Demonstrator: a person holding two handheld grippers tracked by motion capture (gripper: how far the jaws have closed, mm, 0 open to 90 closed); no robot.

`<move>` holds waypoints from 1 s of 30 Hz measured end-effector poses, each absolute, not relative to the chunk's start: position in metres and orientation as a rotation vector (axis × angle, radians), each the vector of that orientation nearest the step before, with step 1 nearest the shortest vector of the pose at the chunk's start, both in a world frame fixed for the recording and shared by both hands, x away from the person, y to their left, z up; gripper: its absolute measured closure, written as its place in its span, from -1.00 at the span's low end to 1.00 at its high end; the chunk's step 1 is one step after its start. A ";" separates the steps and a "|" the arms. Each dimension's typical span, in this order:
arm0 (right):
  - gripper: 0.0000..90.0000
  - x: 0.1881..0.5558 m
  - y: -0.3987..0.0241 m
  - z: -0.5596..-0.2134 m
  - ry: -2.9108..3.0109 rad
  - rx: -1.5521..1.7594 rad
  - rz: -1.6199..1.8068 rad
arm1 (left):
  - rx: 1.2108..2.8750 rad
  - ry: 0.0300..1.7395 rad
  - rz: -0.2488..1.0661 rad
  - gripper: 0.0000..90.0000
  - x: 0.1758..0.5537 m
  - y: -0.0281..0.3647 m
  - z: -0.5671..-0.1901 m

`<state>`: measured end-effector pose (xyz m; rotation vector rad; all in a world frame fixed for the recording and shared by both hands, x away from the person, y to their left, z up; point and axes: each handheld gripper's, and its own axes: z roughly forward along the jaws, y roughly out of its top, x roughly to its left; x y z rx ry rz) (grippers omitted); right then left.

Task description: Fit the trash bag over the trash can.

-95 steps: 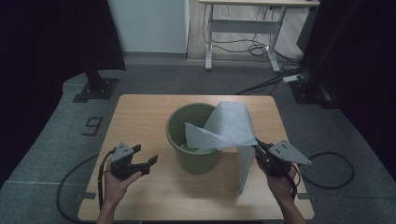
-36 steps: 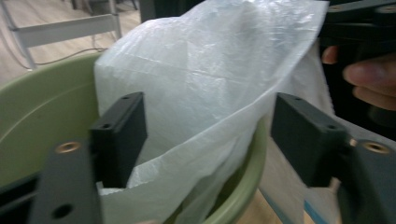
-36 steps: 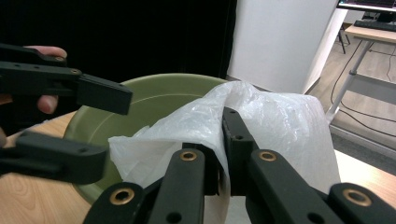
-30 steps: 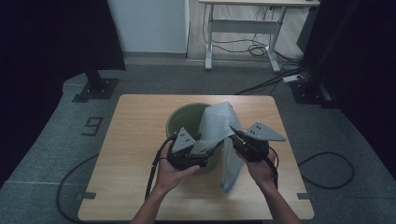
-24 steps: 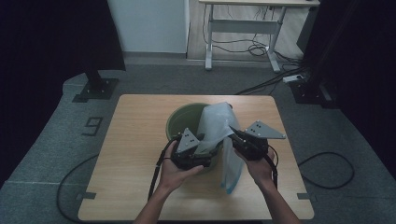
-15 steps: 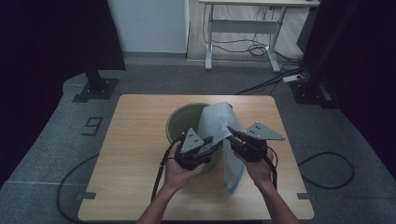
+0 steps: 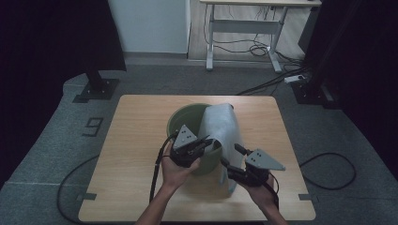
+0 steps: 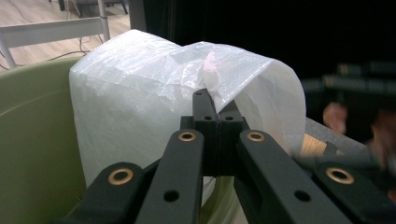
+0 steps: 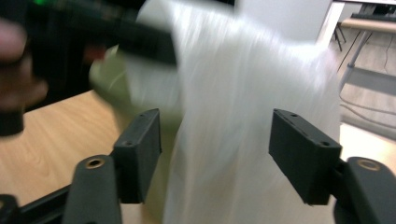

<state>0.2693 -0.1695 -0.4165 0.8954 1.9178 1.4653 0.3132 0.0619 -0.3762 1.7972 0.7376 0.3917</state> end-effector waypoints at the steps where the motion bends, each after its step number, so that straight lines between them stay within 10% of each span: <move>1: -0.36 0.266 -0.169 -0.424 1.930 0.897 1.460 | 1.794 0.741 0.394 0.99 0.313 0.062 -0.375; 12: -0.39 0.276 -0.174 -0.487 1.963 1.088 1.384 | 1.786 0.745 0.395 0.98 0.314 0.063 -0.371; 21: 0.95 0.285 -0.201 -0.475 1.870 1.079 1.390 | 1.804 0.700 0.394 0.97 0.309 0.067 -0.373; 30: 0.97 0.281 -0.215 -0.412 1.712 0.952 1.430 | 1.801 0.723 0.402 0.96 0.308 0.089 -0.372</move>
